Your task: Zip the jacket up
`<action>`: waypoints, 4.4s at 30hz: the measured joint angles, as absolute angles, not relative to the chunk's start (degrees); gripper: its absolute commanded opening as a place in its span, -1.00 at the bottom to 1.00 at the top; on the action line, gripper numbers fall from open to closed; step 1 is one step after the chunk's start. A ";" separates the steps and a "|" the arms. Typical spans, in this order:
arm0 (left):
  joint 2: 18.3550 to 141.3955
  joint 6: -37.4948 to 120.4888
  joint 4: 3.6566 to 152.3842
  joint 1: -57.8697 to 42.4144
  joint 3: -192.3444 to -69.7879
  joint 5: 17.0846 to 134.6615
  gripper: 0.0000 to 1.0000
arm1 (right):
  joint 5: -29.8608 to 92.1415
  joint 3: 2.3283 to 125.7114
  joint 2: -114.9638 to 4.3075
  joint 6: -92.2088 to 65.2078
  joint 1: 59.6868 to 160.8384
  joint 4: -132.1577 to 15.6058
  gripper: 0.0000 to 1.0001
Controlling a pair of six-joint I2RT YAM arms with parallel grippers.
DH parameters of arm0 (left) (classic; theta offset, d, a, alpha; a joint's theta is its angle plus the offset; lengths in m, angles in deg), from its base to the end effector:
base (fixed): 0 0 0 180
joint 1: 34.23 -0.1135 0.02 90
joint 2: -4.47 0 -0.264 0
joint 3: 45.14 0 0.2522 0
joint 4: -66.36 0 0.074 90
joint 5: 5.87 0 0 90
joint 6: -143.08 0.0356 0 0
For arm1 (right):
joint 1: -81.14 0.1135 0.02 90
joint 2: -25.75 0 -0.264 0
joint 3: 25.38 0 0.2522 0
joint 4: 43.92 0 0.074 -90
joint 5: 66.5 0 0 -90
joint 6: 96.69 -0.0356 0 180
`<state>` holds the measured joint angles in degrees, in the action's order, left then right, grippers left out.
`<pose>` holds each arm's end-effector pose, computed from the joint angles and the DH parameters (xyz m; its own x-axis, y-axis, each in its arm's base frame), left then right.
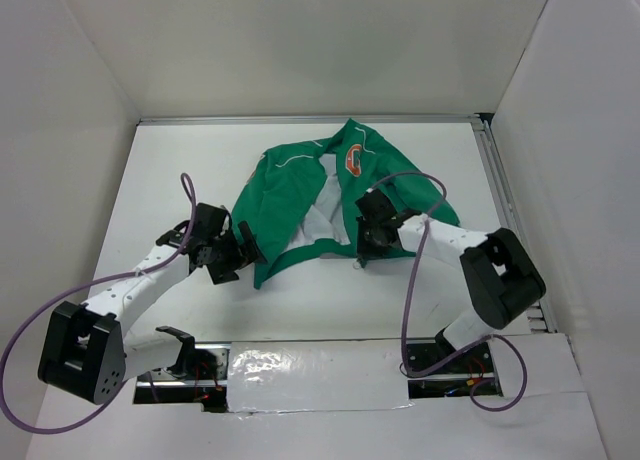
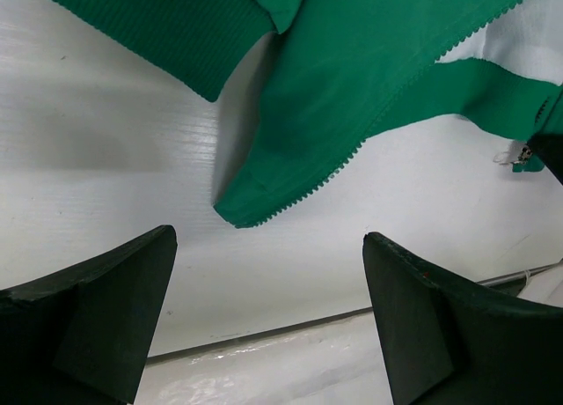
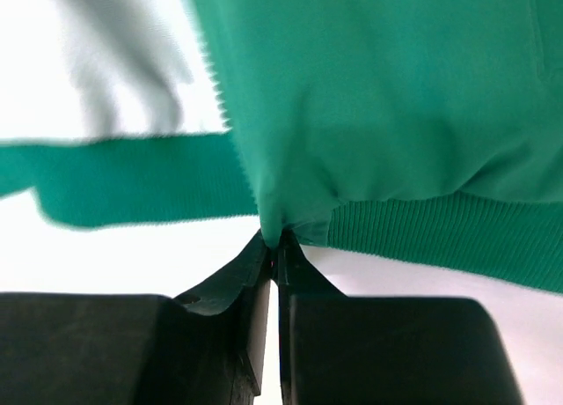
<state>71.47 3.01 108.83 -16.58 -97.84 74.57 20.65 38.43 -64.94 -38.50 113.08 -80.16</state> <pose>0.2088 -0.0726 0.2030 -0.8074 -0.5366 -0.2452 -0.3637 0.7799 -0.5094 0.2535 0.1560 0.1657 -0.9117 0.0520 -0.4076 -0.0338 0.9791 0.2006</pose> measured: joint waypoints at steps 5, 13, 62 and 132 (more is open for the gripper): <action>71.73 3.65 108.53 -16.58 -97.84 73.33 0.99 | 28.12 34.71 -57.95 -35.61 113.01 -74.70 -0.80; 68.78 9.31 101.34 -9.71 -97.84 65.48 0.99 | 35.64 31.39 -49.95 -35.94 112.01 -67.13 -0.80; 90.25 12.13 78.56 15.05 -109.90 71.51 -1.00 | 42.48 29.03 -49.25 -56.33 112.51 -58.74 -1.00; 103.84 7.95 71.48 -0.99 -122.53 36.13 -1.00 | 42.39 15.48 -29.77 -47.83 113.65 -53.65 -0.60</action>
